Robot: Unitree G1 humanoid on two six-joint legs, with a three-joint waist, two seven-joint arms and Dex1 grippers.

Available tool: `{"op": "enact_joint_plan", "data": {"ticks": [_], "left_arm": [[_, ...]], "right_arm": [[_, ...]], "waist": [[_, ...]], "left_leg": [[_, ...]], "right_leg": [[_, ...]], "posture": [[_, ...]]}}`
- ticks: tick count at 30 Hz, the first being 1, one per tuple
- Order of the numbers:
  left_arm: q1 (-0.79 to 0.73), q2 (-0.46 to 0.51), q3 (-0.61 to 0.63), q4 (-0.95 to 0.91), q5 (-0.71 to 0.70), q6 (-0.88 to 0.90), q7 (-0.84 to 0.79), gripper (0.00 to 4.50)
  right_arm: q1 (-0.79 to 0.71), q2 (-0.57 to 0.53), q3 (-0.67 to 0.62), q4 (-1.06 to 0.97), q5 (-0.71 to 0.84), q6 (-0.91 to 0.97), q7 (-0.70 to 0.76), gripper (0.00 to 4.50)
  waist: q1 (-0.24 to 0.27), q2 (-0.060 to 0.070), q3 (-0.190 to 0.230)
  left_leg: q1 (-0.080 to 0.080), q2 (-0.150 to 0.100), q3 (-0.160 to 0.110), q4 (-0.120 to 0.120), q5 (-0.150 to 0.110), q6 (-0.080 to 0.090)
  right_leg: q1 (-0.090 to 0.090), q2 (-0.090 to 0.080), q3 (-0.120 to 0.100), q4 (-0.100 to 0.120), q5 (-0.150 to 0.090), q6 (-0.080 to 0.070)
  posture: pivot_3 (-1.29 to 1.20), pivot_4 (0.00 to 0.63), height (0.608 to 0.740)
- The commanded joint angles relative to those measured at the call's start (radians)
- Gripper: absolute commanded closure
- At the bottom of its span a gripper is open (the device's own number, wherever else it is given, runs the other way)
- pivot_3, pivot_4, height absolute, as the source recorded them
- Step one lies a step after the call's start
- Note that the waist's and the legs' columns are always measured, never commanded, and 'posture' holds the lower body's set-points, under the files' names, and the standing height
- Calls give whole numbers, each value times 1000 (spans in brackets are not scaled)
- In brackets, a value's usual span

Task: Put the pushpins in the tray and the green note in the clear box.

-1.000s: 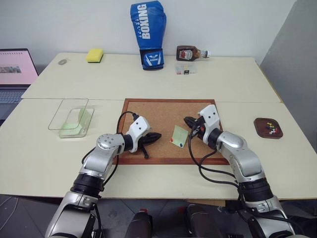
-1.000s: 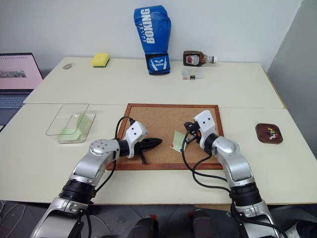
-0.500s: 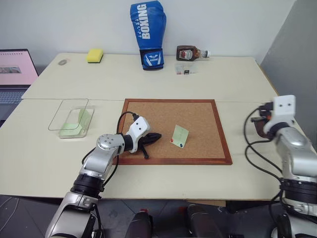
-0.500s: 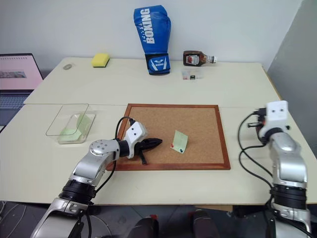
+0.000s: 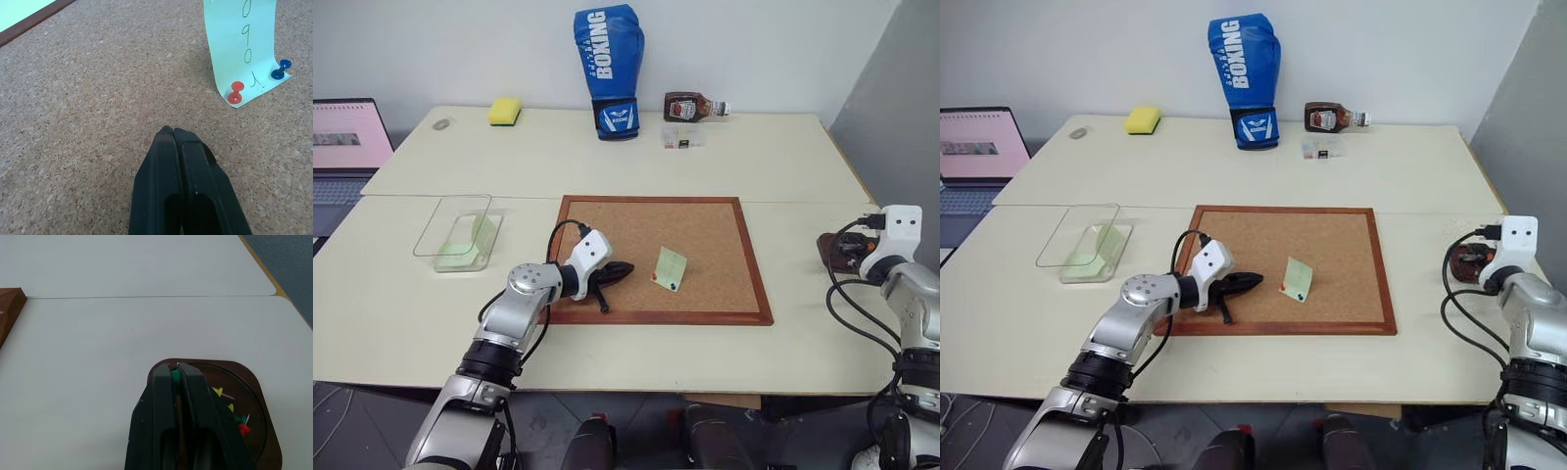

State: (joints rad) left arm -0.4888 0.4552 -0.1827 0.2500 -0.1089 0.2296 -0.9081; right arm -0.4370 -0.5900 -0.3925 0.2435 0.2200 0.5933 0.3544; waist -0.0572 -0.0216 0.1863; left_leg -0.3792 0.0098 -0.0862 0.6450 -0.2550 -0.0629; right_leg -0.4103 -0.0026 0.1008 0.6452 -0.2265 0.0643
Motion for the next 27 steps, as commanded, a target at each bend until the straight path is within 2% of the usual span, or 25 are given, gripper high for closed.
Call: {"op": "enact_joint_plan", "data": {"ticks": [1, 6, 8, 11, 19, 25, 27], "left_arm": [[10, 4, -11, 6, 18, 9, 4, 4500], [18, 9, -7, 1, 22, 7, 15, 4500], [16, 9, -5, 2, 21, 8, 18, 4500], [13, 10, -5, 5, 20, 6, 18, 4500], [4, 8, -9, 14, 23, 2, 17, 4500], [-2, 5, -13, 21, 24, -2, 14, 4500], [-5, 5, -13, 23, 24, -3, 13, 4500]], "right_arm": [[-34, -35, 9, 78, -25, -81, -4, 4469], [-54, -45, 25, 159, -38, -145, -11, 4469], [-62, -47, 24, 180, -38, -158, -12, 3955], [-75, -52, 22, 210, -40, -176, -14, 3465], [-75, -63, 19, 228, -42, -193, -26, 1762], [-65, -65, 15, 222, -35, -190, -25, 199], [-64, -63, 14, 219, -30, -186, -20, 68]], "waist": [[0, 0, 0], [-1, 0, 0], [-2, 0, 0], [-2, 0, 0], [-2, 0, 0], [-2, 0, 0], [-2, 0, 0]], "left_leg": [[0, 0, 0, 0, 0, 0], [0, 0, 0, 0, 0, 0], [0, 0, 0, 0, 0, 0], [0, 0, 0, 0, 0, 0], [0, 0, 0, 0, 0, 0], [0, 0, 0, 0, 0, 0], [0, 0, 0, 0, 0, 0]], "right_leg": [[0, 0, 0, 0, 0, 0], [0, 0, 0, 0, 0, 0], [0, 0, 0, 0, 0, 0], [0, 0, 0, 0, 0, 0], [0, 0, 0, 0, 0, 0], [0, 0, 0, 0, 0, 0], [0, 0, 0, 0, 0, 0]], "posture": [[0, 150, 740], [0, 150, 740], [0, 150, 740], [0, 150, 740], [0, 150, 740], [0, 150, 740], [0, 150, 740]]}}
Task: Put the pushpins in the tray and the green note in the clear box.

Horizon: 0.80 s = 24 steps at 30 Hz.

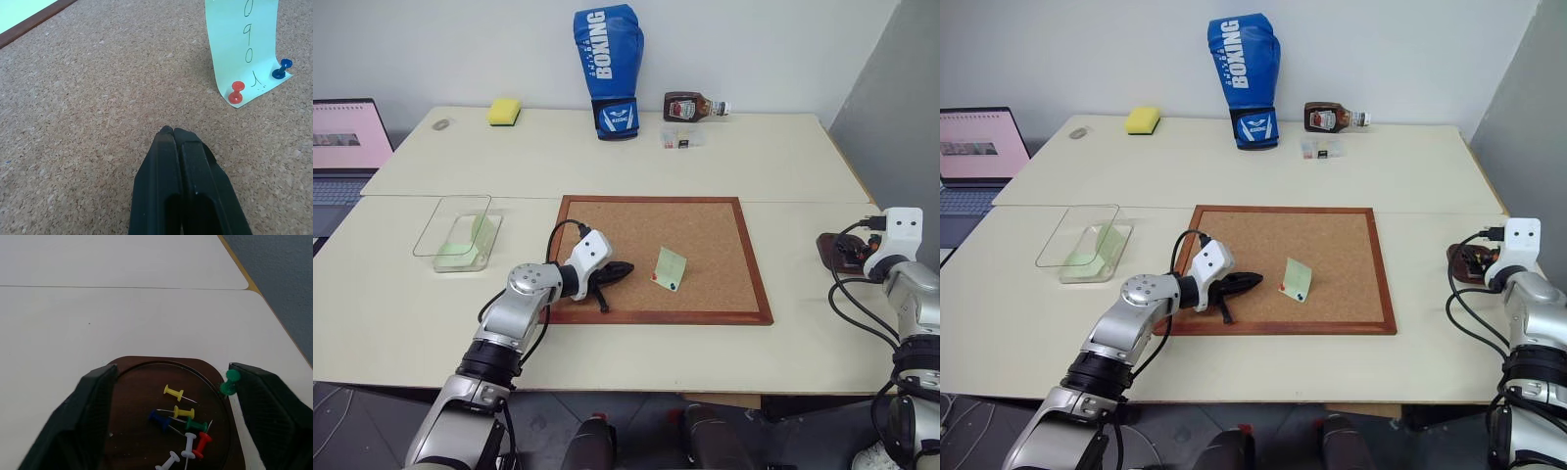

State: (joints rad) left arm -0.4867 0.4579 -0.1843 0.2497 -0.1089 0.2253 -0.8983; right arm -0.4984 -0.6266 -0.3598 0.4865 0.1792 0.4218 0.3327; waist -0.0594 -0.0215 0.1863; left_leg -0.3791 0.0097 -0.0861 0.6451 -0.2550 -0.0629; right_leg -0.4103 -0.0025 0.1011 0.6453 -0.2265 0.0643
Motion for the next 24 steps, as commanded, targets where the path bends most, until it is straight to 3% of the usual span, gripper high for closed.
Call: {"op": "enact_joint_plan", "data": {"ticks": [1, 13, 24], "left_arm": [[-9, 3, -12, 26, 24, 1, 3, 4500], [-1, 2, -10, 21, 25, -3, 8, 4500], [-5, 6, -9, 25, 25, -7, 5, 4500]], "right_arm": [[-2, -20, -24, -29, 23, -7, 8, 68], [6, 36, -76, -119, 173, 131, 28, 68], [23, 20, -64, -149, 150, 80, 15, 68]], "waist": [[0, 0, 0], [1, 0, 0], [1, 0, 0]], "left_leg": [[0, 0, 0, 0, 0, 0], [0, 0, 0, 0, 0, 0], [0, 0, 0, 0, 0, 0]], "right_leg": [[0, 0, 0, 0, 0, 0], [0, 0, 0, 0, 0, 0], [0, 0, 0, 0, 0, 0]], "posture": [[0, 150, 740], [0, 150, 740], [0, 150, 740]]}}
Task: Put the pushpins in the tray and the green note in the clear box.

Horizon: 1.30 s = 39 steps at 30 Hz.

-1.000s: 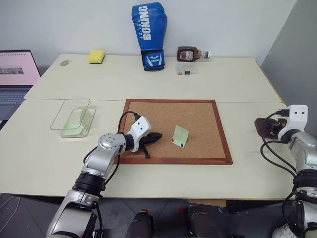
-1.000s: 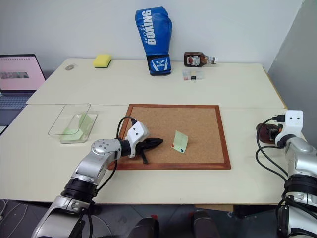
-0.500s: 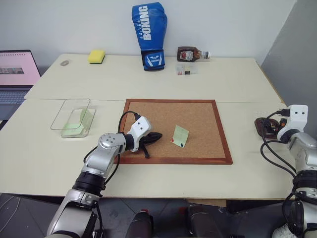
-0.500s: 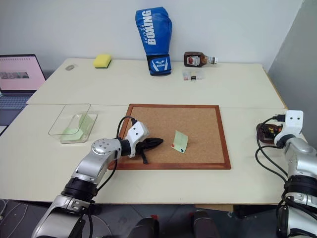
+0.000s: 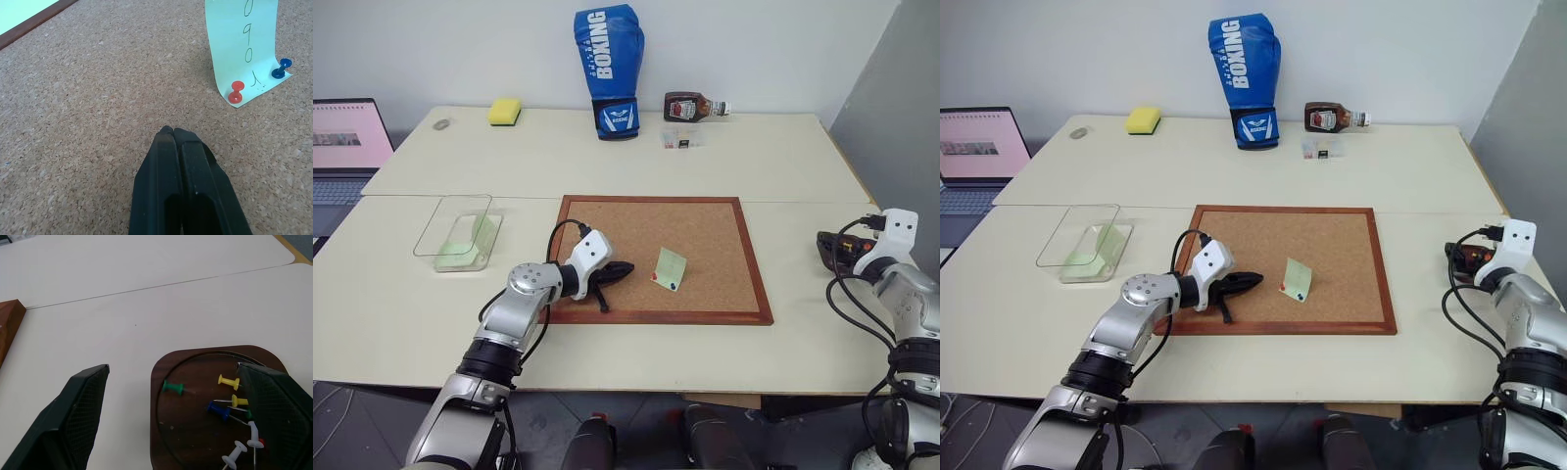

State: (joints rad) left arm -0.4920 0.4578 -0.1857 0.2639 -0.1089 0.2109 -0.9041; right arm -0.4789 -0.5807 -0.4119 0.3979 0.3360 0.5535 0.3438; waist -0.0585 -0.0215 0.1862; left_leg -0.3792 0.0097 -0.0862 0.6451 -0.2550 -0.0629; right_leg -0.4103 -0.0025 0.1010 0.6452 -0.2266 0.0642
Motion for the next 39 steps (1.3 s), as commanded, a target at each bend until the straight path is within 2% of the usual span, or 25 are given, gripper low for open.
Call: {"op": "enact_joint_plan", "data": {"ticks": [1, 5, 9, 16, 20, 25, 32, 39], "left_arm": [[0, 6, -8, 12, 26, 8, 10, 4500], [-3, 5, -10, 17, 27, 5, 10, 4500], [-4, 5, -10, 21, 26, 3, 9, 4500], [-7, 2, -12, 27, 27, 0, 10, 4500], [-6, 2, -11, 28, 27, 0, 11, 4500], [-4, 4, -9, 28, 28, -2, 14, 4500], [5, 12, -6, 17, 29, -1, 18, 4500], [10, 15, -5, 5, 31, 3, 22, 4500]], "right_arm": [[10, -29, -3, -81, -11, -62, 13, 68], [67, -22, 57, -267, 19, -66, 99, 68], [137, -19, 138, -503, 126, 28, 233, 68], [207, -80, 290, -815, 272, 193, 387, 68], [216, -131, 370, -907, 349, 294, 464, 68], [184, -95, 460, -901, 378, 328, 479, 68], [99, 7, 610, -741, 201, 175, 457, 68], [53, 81, 677, -598, 61, 24, 458, 68]], "waist": [[0, 0, 0], [-1, 0, 0], [-1, 0, 0], [2, 0, 0], [2, 0, 0], [2, 0, 0], [1, -1, 0], [1, -1, 0]], "left_leg": [[0, 0, 0, 0, 0, 0], [0, 0, 0, 0, 0, 0], [0, 0, 0, 0, 0, 0], [-1, 0, -1, 0, 0, 0], [-1, 1, -1, 0, 0, 0], [-1, 1, -1, 0, 0, 0], [-1, 1, -1, 0, 0, 0], [-1, 1, -1, -1, 0, 0]], "right_leg": [[0, 0, 0, 0, 0, 0], [0, 0, 0, 0, 0, 0], [0, 0, 0, 0, 0, 0], [0, 0, -1, -1, -3, -4], [0, 0, -1, -1, -3, -5], [0, 0, -2, -1, -3, -5], [-1, 0, -2, -1, -3, -5], [-2, 0, -2, -1, -3, -4]], "posture": [[0, 150, 740], [0, 150, 740], [0, 150, 740], [0, 150, 740], [0, 150, 740], [0, 150, 740], [0, 150, 740], [0, 150, 740]]}}
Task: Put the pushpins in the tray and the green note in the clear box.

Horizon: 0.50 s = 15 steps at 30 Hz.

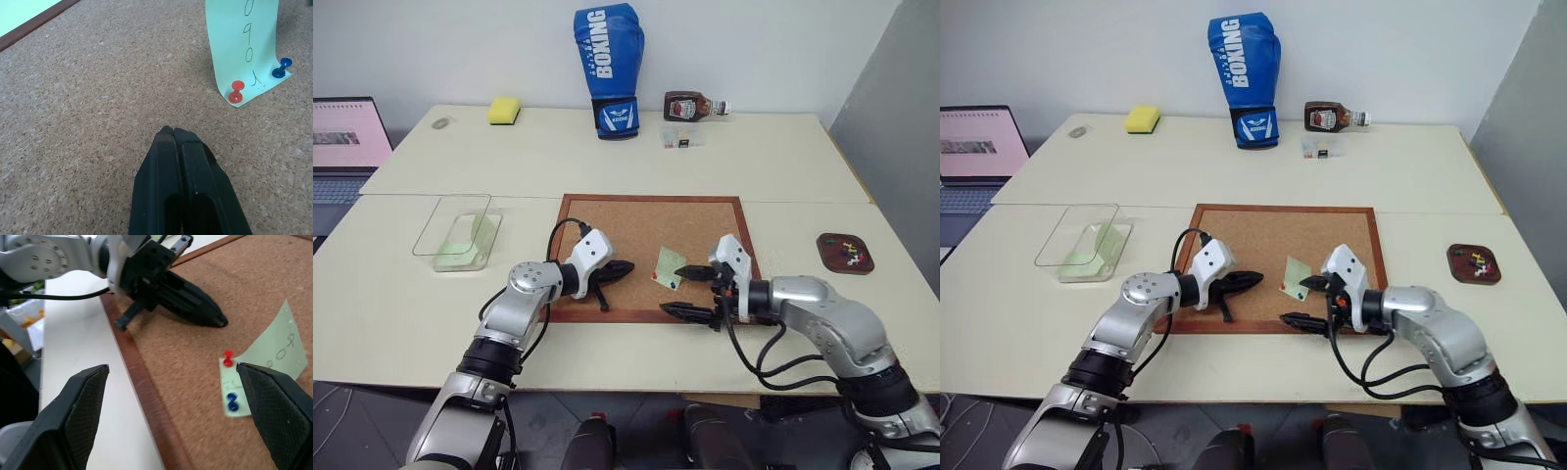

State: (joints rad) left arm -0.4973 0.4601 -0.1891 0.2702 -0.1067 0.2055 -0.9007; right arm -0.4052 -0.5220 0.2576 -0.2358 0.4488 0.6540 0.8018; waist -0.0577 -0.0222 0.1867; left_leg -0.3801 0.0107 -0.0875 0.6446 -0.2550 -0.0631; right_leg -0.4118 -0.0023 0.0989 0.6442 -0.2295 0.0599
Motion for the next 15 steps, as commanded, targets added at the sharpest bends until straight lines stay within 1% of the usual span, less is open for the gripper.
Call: {"op": "enact_joint_plan", "data": {"ticks": [1, 6, 8, 9, 10, 12, 15], "left_arm": [[14, 14, -1, -1, 29, 8, 19, 4500], [11, 18, -1, 3, 29, 7, 20, 4500], [10, 17, -3, 2, 29, 9, 19, 4500], [9, 16, -4, 1, 29, 10, 19, 4500], [8, 16, -4, 2, 28, 11, 19, 4500], [6, 15, -5, 2, 28, 11, 18, 4500], [6, 16, -6, 2, 28, 11, 17, 4500]], "right_arm": [[-22, 28, 11, 52, -67, -95, 1, 68], [-10, 53, 22, 165, -135, -185, 11, 68], [-11, 71, 12, 195, -143, -200, 9, 433], [-13, 82, 4, 205, -141, -201, 7, 513], [-16, 92, -2, 214, -141, -202, 4, 696], [-20, 105, -4, 225, -147, -205, 2, 1233], [-19, 120, -7, 226, -152, -203, 2, 1697]], "waist": [[0, 0, 0], [0, 0, 0], [0, 0, 0], [0, 0, 0], [0, 0, 0], [0, 0, 0], [0, 0, 0]], "left_leg": [[0, 0, 0, 0, 0, 0], [0, 0, 0, 0, 0, 0], [0, 0, 0, 0, 0, 0], [0, 0, 0, 0, 0, 0], [0, 0, 0, 0, 0, 0], [0, 0, 0, 0, 0, 0], [0, 0, 0, 0, 0, 0]], "right_leg": [[0, 0, 0, 0, 0, 0], [0, 0, 0, 0, 2, 3], [0, 0, 0, 0, 2, 3], [0, 0, 0, 1, 2, 3], [0, 0, 0, 1, 2, 3], [0, 0, 0, 1, 2, 3], [0, 0, 0, 1, 2, 3]], "posture": [[0, 150, 740], [0, 150, 740], [0, 150, 740], [0, 150, 740], [0, 150, 740], [0, 150, 740], [0, 150, 740]]}}
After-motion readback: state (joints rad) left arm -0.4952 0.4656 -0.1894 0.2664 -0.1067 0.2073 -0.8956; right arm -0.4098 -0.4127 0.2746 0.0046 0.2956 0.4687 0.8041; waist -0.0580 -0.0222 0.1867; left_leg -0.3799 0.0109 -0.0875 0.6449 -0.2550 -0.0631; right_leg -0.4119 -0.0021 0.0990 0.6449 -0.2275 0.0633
